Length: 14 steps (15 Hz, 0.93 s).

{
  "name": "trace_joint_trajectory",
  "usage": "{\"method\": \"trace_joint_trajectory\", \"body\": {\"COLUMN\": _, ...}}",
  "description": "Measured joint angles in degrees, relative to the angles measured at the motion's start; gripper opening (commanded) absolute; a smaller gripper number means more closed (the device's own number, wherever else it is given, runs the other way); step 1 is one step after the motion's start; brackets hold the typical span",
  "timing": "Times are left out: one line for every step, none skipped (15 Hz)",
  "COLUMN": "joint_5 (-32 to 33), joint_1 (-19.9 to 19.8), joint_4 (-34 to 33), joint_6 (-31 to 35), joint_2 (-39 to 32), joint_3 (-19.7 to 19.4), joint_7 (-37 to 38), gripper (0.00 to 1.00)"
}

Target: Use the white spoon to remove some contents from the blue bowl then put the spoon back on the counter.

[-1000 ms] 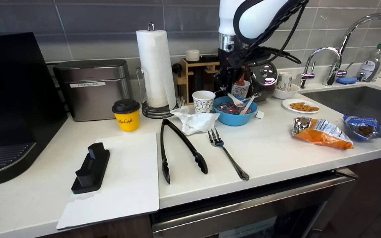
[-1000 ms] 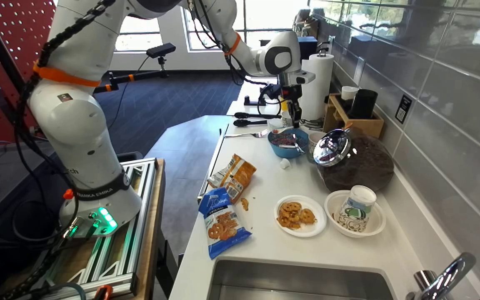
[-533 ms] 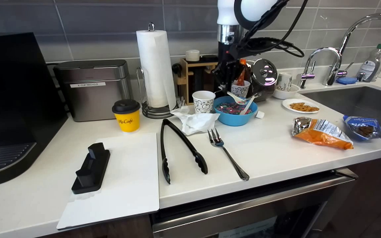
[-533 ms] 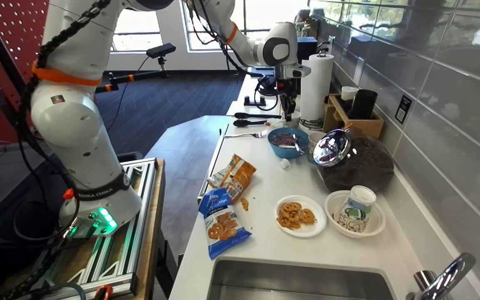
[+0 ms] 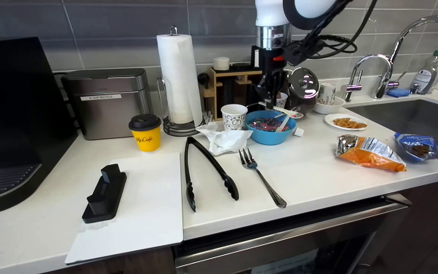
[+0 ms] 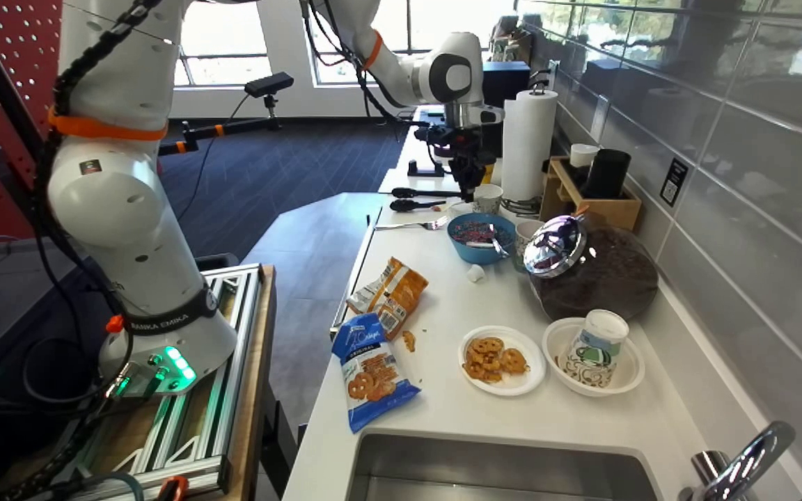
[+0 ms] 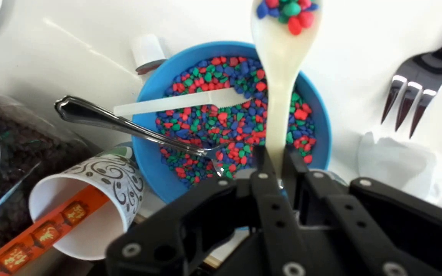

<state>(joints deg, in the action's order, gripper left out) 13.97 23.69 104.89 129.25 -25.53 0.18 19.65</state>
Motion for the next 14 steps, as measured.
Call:
{"method": "trace_joint_trajectory", "body": {"joint_5": 0.91, "joint_1": -0.28, "joint_4": 1.83, "joint_6": 1.73, "joint_2": 0.71, "joint_3": 0.66, "joint_7": -1.73, "gripper": 0.03}}
{"method": "trace_joint_trajectory", "body": {"joint_5": 1.51, "joint_1": -0.68, "joint_4": 4.0, "joint_6": 3.83, "joint_2": 1.55, "joint_3": 1.48, "joint_7": -3.69, "gripper": 0.03}}
{"method": "trace_joint_trajectory", "body": {"joint_5": 2.12, "joint_1": -1.07, "joint_4": 6.26, "joint_6": 5.92, "joint_2": 2.52, "joint_3": 2.25, "joint_7": -5.69, "gripper": 0.03}}
{"method": "trace_joint_trajectory", "body": {"joint_5": 2.81, "joint_1": -1.44, "joint_4": 8.51, "joint_6": 7.65, "joint_2": 3.54, "joint_3": 2.92, "joint_7": -7.71, "gripper": 0.03}}
{"method": "trace_joint_trajectory", "body": {"joint_5": 3.77, "joint_1": -1.71, "joint_4": 10.7, "joint_6": 9.1, "joint_2": 4.61, "joint_3": 3.43, "joint_7": -9.58, "gripper": 0.03}}
{"method": "trace_joint_trajectory", "body": {"joint_5": 4.75, "joint_1": -2.05, "joint_4": 12.9, "joint_6": 10.3, "joint_2": 5.63, "joint_3": 3.87, "joint_7": -11.49, "gripper": 0.03}}
{"method": "trace_joint_trajectory", "body": {"joint_5": 5.46, "joint_1": -2.52, "joint_4": 15.13, "joint_6": 11.45, "joint_2": 6.69, "joint_3": 4.37, "joint_7": -13.78, "gripper": 0.03}}
{"method": "trace_joint_trajectory", "body": {"joint_5": 5.84, "joint_1": -3.07, "joint_4": 17.24, "joint_6": 12.59, "joint_2": 7.64, "joint_3": 4.85, "joint_7": -16.2, "gripper": 0.03}}
{"method": "trace_joint_trajectory", "body": {"joint_5": 6.01, "joint_1": -3.69, "joint_4": 19.27, "joint_6": 13.74, "joint_2": 8.53, "joint_3": 5.38, "joint_7": -18.52, "gripper": 0.03}}
{"method": "trace_joint_trajectory", "body": {"joint_5": 6.03, "joint_1": -4.34, "joint_4": 21.12, "joint_6": 14.94, "joint_2": 9.34, "joint_3": 5.89, "joint_7": -20.69, "gripper": 0.03}}
{"method": "trace_joint_trajectory", "body": {"joint_5": 6.03, "joint_1": -4.9, "joint_4": 22.72, "joint_6": 16.19, "joint_2": 9.96, "joint_3": 6.28, "joint_7": -22.24, "gripper": 0.13}}
{"method": "trace_joint_trajectory", "body": {"joint_5": 6.03, "joint_1": -5.23, "joint_4": 23.39, "joint_6": 16.56, "joint_2": 10.18, "joint_3": 6.49, "joint_7": -22.45, "gripper": 0.13}}
{"method": "trace_joint_trajectory", "body": {"joint_5": 6.02, "joint_1": -5.34, "joint_4": 23.27, "joint_6": 16.56, "joint_2": 10.17, "joint_3": 6.54, "joint_7": -22.42, "gripper": 0.13}}
{"method": "trace_joint_trajectory", "body": {"joint_5": 6.02, "joint_1": -5.36, "joint_4": 23.06, "joint_6": 16.56, "joint_2": 10.15, "joint_3": 6.57, "joint_7": -22.41, "gripper": 0.13}}
